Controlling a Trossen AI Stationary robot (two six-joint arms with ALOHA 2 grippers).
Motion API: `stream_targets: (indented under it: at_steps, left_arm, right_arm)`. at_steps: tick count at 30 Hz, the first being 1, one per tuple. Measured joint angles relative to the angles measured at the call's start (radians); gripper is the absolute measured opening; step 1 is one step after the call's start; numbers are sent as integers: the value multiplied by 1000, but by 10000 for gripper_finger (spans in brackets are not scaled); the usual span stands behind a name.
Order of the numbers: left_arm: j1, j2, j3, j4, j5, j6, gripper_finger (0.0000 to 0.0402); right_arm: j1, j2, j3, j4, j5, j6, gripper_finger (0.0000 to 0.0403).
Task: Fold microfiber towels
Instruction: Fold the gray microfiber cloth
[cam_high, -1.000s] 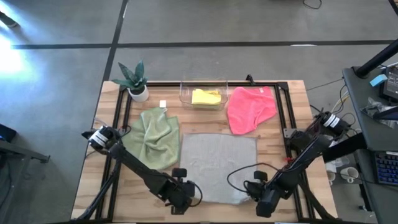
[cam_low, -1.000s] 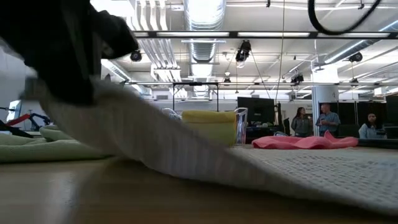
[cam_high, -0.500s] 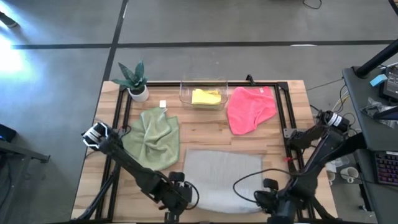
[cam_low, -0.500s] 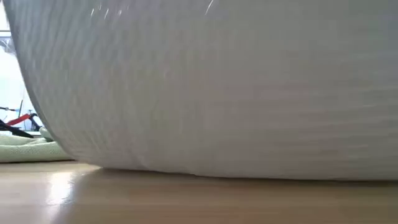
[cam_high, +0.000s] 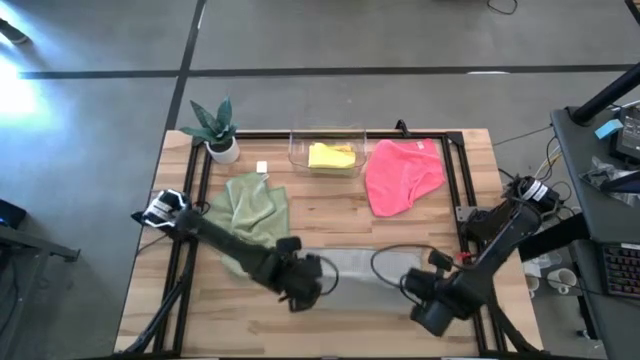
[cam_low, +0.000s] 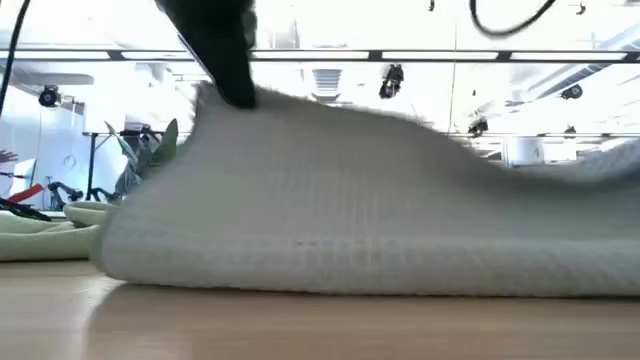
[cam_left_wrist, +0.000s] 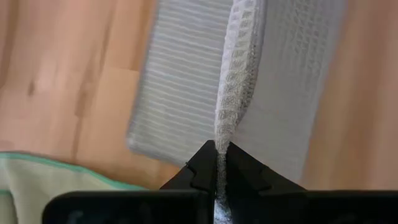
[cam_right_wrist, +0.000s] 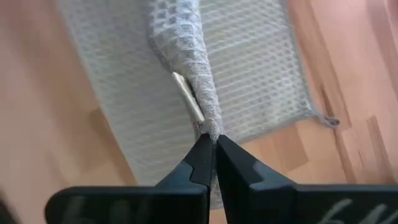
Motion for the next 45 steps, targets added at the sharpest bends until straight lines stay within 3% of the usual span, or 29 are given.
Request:
stream_targets:
  at_steps: [9,19,35,45]
  left_arm:
    - [86,27,-1,-8,20,1,10]
    - [116,30,-1,-1,58,13,14]
    - [149,30,-1,23,-22,27,122]
    - [125,30,-3,34,134,-27,134]
  right_arm:
    - [-92,0,-61,3,-34,58,9]
    - [-97,0,-70,3,-62,57,16]
    - [-156,-3,-80,-96,8,120,67]
    - [-109,-92,-74,-109,-28,82,90]
